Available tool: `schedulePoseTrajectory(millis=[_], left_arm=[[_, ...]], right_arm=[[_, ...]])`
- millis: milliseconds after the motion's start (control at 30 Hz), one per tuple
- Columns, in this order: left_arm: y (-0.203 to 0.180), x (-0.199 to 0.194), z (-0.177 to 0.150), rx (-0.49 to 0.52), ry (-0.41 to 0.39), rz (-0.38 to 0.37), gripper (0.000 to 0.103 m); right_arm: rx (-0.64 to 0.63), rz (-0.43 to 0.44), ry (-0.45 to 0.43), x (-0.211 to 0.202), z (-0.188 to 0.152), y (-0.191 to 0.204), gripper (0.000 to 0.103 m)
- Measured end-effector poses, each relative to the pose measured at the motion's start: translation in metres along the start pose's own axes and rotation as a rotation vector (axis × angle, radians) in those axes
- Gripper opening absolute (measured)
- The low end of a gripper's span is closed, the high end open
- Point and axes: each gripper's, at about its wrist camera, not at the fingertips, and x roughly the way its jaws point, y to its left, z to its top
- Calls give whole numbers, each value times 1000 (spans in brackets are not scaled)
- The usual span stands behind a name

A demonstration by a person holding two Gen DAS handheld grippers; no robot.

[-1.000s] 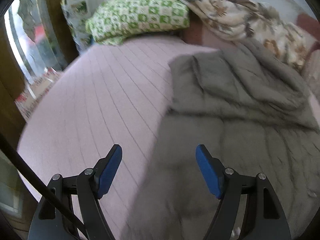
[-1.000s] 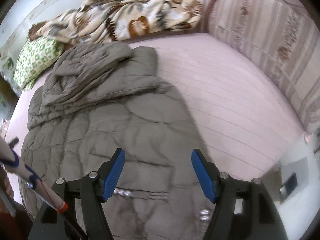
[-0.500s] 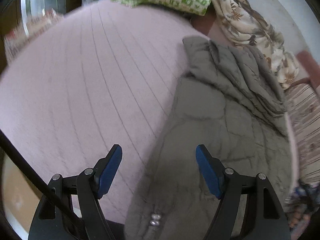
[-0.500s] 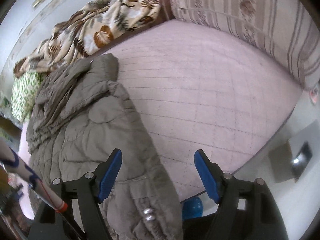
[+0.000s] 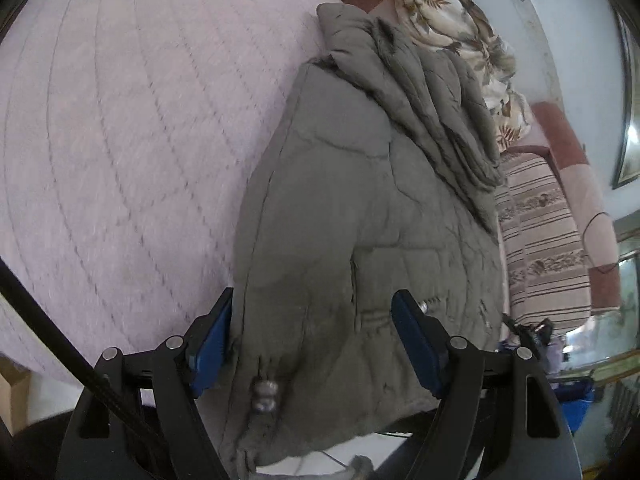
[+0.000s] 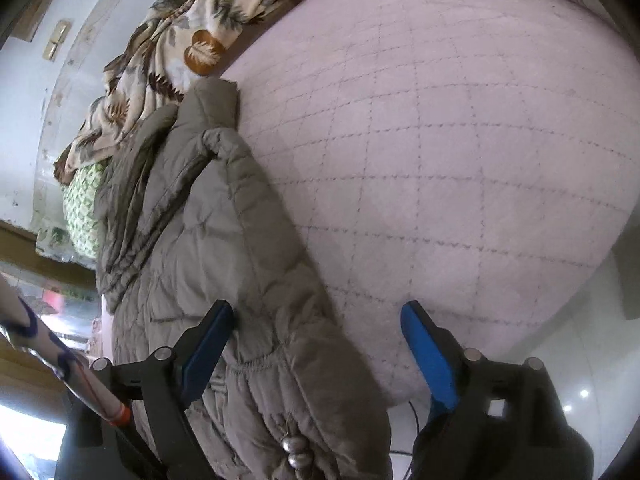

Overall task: Fold large clothes
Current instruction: 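Move both grippers to the jacket hem and close on it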

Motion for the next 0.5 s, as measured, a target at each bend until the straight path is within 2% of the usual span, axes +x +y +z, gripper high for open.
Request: schedulePoseTrajectory(millis=[133,333,500], left_arm=[[4,-4,-16,-16,7,-7,75],[1,-3,-41,15,9,48,75],[-5,-2,-57,67,4,103,75]], right_arm=[[-30,18,37,0,-8,0,90],[-44,78,115,5,-31,1,90],[-66,72,171,10,-54,4,90]])
